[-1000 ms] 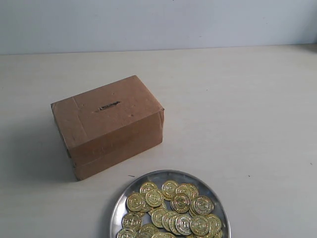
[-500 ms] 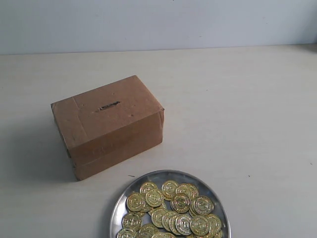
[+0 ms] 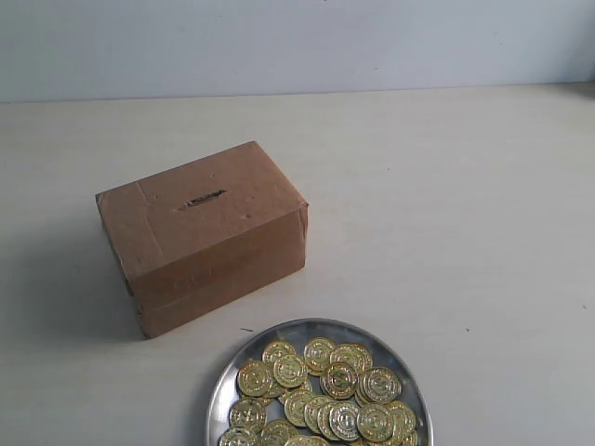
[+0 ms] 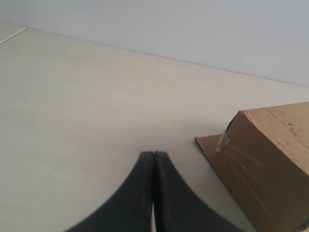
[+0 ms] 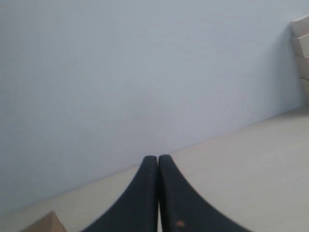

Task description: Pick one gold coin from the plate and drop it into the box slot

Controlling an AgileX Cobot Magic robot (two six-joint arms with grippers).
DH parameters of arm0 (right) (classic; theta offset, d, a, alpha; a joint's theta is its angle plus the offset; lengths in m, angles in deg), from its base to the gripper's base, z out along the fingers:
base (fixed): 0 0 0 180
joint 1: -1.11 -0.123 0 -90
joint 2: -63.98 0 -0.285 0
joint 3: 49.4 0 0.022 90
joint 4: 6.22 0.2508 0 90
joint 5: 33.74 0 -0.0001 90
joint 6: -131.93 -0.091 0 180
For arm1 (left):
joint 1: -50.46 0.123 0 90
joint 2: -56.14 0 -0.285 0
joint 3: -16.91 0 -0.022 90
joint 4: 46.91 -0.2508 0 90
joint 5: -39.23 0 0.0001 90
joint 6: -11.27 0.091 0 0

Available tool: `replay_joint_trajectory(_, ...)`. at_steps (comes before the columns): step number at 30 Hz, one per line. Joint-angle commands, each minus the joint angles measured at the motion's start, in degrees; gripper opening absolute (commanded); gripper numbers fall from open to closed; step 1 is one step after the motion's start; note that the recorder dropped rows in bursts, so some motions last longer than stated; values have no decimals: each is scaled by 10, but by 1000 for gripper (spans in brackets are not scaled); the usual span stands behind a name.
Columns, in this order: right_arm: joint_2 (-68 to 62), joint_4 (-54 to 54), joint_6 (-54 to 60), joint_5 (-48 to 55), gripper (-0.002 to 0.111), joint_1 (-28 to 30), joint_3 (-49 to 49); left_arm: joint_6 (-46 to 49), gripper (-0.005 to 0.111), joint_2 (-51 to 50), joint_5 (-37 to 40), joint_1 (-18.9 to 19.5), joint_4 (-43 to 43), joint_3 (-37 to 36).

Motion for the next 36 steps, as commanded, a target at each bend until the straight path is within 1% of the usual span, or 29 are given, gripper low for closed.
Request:
replay_joint_trajectory(1, 3, 0, -62, -76, 0, 2, -3, -1, 0, 3, -3, -2, 5, -2)
replay_joint_trajectory(3, 3, 5, -109, -96, 0, 2, -3, -1, 0, 3, -3, -2, 5, -2)
replay_joint_trajectory(4, 3, 11, -172, -117, 0, 2, -3, -1, 0, 3, -3, -2, 5, -2)
replay_joint_trajectory(5, 3, 11, -197, -131, 0, 2, -3, -1, 0, 3, -3, -2, 5, -2)
replay_joint_trajectory(8, 3, -22, -204, -131, 0, 2, -3, -1, 0, 3, -2, -2, 5, -2)
replay_joint_trajectory(9, 3, -42, -204, -120, 0, 2, -3, -1, 0, 3, -2, -2, 5, -2)
replay_joint_trajectory(11, 3, -74, -204, -59, 0, 2, 18, -1, 0, 3, -2, -2, 5, -2)
replay_joint_trajectory(13, 3, -79, -202, 9, 0, 2, 58, -1, 0, 3, -1, -2, 5, -2)
replay_joint_trajectory(19, 3, -72, -126, 103, 0, 2, 137, -1, 0, 3, -1, -2, 5, -2)
replay_joint_trajectory(21, -12, -19, -28, 155, 0, 2, 181, -1, 0, 3, -1, -2, 5, -2)
replay_joint_trajectory(22, -29, 36, 95, 190, 0, 2, 210, -1, 0, 3, -1, -2, 5, -2)
replay_joint_trajectory(24, -48, 106, 222, 224, 0, 2, 238, -1, 0, 3, -1, -2, 5, -2)
replay_joint_trajectory(25, -65, 155, 308, 240, 0, 2, 256, -1, 0, 3, -1, -2, 5, -2)
replay_joint_trajectory(27, -88, 200, 398, 263, 0, 2, 273, -1, 0, 3, -1, -2, 5, -2)
replay_joint_trajectory(28, -116, 232, 460, 291, 0, 2, 286, -1, 0, 3, -1, -2, 5, -2)
replay_joint_trajectory(30, -161, 258, 496, 341, 0, 2, 307, -1, 0, 3, -1, -2, 5, -2)
replay_joint_trajectory(33, -232, 259, 496, 404, 0, 2, 342, -1, 0, 3, -1, -2, 5, -2)
replay_joint_trajectory(36, -308, 270, 502, 433, 0, 2, 380, -1, 0, 3, -1, -2, 5, -2)
